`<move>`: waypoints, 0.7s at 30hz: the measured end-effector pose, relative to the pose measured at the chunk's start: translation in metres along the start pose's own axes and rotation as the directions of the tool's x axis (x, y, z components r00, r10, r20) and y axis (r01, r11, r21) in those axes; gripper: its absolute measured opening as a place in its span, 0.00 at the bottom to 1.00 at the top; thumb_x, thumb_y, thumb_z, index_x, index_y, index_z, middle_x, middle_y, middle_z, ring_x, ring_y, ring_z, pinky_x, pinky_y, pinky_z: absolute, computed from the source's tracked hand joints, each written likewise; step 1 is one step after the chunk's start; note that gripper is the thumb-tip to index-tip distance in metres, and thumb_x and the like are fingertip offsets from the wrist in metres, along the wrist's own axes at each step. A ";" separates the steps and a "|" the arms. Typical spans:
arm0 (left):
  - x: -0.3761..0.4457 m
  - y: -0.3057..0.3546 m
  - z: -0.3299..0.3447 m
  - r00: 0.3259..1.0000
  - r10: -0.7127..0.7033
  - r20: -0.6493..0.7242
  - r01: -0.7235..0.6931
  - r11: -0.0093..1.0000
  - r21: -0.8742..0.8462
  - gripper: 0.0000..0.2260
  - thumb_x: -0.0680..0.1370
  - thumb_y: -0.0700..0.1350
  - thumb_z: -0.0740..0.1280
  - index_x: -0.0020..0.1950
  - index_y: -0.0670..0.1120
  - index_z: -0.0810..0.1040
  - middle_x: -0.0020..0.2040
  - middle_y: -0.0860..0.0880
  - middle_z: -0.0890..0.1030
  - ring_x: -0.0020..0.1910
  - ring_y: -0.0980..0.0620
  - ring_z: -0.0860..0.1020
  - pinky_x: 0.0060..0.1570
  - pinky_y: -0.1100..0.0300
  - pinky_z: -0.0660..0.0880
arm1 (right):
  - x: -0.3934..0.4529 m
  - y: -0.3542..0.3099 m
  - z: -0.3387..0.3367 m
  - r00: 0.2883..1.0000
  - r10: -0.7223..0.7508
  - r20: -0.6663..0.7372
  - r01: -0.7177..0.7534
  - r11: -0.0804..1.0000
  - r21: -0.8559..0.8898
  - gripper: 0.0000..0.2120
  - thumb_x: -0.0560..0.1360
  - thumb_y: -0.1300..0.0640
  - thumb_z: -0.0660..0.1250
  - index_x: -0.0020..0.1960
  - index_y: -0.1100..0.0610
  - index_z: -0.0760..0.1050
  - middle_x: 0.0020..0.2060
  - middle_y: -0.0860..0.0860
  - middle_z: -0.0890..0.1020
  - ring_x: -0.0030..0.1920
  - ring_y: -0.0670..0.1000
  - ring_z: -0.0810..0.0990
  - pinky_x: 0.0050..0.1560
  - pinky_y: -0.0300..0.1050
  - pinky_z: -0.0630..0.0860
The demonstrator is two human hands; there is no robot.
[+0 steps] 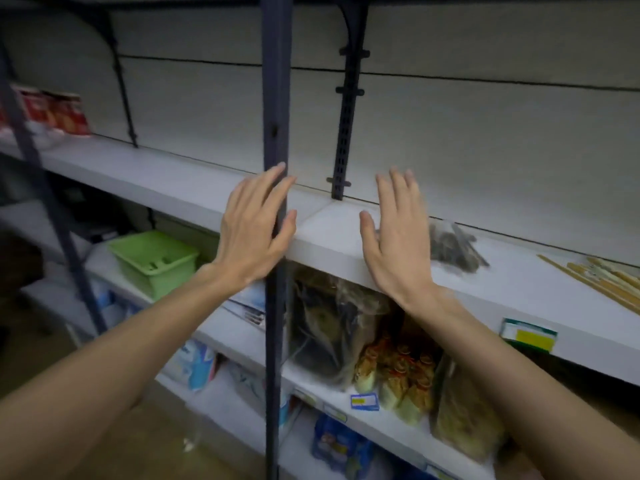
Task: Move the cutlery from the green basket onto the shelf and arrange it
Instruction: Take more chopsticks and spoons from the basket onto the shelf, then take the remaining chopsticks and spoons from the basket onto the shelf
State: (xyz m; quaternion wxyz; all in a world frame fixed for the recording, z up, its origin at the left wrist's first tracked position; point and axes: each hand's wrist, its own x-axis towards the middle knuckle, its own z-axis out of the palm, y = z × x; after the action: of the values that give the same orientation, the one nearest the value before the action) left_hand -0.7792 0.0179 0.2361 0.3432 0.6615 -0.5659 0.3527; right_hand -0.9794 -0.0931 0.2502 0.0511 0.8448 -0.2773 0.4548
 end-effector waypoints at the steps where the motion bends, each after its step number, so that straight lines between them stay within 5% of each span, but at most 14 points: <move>1: -0.007 -0.021 -0.007 1.000 -0.026 -0.011 0.026 1.000 0.017 0.21 0.83 0.48 0.62 0.75 0.45 0.68 0.76 0.45 0.68 0.74 0.47 0.67 0.74 0.47 0.61 | -0.001 -0.021 0.014 0.999 -0.040 0.018 0.039 0.998 0.042 0.25 0.85 0.52 0.54 0.79 0.60 0.61 0.79 0.58 0.61 0.81 0.57 0.53 0.80 0.55 0.52; 5: -0.041 -0.115 -0.030 1.000 -0.002 0.000 0.002 0.993 0.122 0.19 0.81 0.45 0.63 0.71 0.43 0.73 0.71 0.44 0.73 0.68 0.44 0.72 0.67 0.48 0.67 | -0.009 -0.106 0.089 0.970 -0.225 0.092 0.200 0.955 0.220 0.22 0.84 0.56 0.57 0.76 0.61 0.67 0.75 0.57 0.69 0.78 0.56 0.62 0.79 0.52 0.57; 9: -0.078 -0.231 -0.045 0.980 -0.020 0.197 -0.027 0.973 0.230 0.17 0.79 0.47 0.64 0.66 0.43 0.75 0.65 0.44 0.77 0.62 0.42 0.76 0.62 0.47 0.69 | -0.013 -0.180 0.190 0.932 -0.275 0.238 0.210 0.941 0.265 0.22 0.84 0.53 0.57 0.74 0.61 0.68 0.72 0.57 0.72 0.74 0.57 0.67 0.76 0.52 0.63; 11: -0.095 -0.292 -0.051 0.915 0.011 0.403 -0.139 0.947 0.288 0.18 0.78 0.48 0.62 0.65 0.42 0.75 0.66 0.41 0.76 0.62 0.39 0.76 0.62 0.46 0.69 | -0.010 -0.209 0.248 0.900 -0.238 0.366 0.146 0.954 0.262 0.24 0.84 0.50 0.53 0.74 0.62 0.70 0.71 0.58 0.73 0.73 0.58 0.69 0.74 0.55 0.65; 14: -0.124 -0.367 -0.051 0.736 0.034 0.676 -0.336 0.885 0.321 0.22 0.78 0.52 0.57 0.68 0.43 0.75 0.70 0.39 0.74 0.65 0.39 0.74 0.66 0.44 0.69 | -0.010 -0.247 0.324 0.748 -0.208 0.630 0.129 0.977 0.169 0.29 0.85 0.44 0.49 0.79 0.61 0.61 0.77 0.58 0.65 0.79 0.59 0.57 0.78 0.56 0.57; 17: -0.141 -0.427 -0.040 0.664 -0.112 0.739 -0.249 0.899 0.361 0.27 0.81 0.55 0.50 0.77 0.45 0.66 0.77 0.41 0.67 0.74 0.41 0.66 0.74 0.44 0.61 | -0.002 -0.281 0.376 0.636 -0.054 0.770 0.044 0.998 0.034 0.32 0.85 0.40 0.46 0.82 0.59 0.50 0.81 0.55 0.54 0.81 0.56 0.46 0.80 0.53 0.48; 21: -0.155 -0.491 -0.012 0.553 -0.201 0.808 -0.191 0.914 0.359 0.29 0.84 0.58 0.48 0.83 0.47 0.49 0.83 0.44 0.50 0.81 0.44 0.53 0.78 0.46 0.53 | 0.012 -0.315 0.428 0.572 0.006 0.820 0.046 0.998 -0.039 0.35 0.84 0.38 0.45 0.82 0.59 0.47 0.82 0.56 0.50 0.81 0.56 0.44 0.80 0.53 0.47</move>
State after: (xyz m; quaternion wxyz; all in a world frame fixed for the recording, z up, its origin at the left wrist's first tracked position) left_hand -0.3105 0.1681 0.0829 -0.1099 0.8062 -0.5716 0.1060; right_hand -0.4950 0.0219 0.0637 -0.0541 0.9606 -0.2724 0.0040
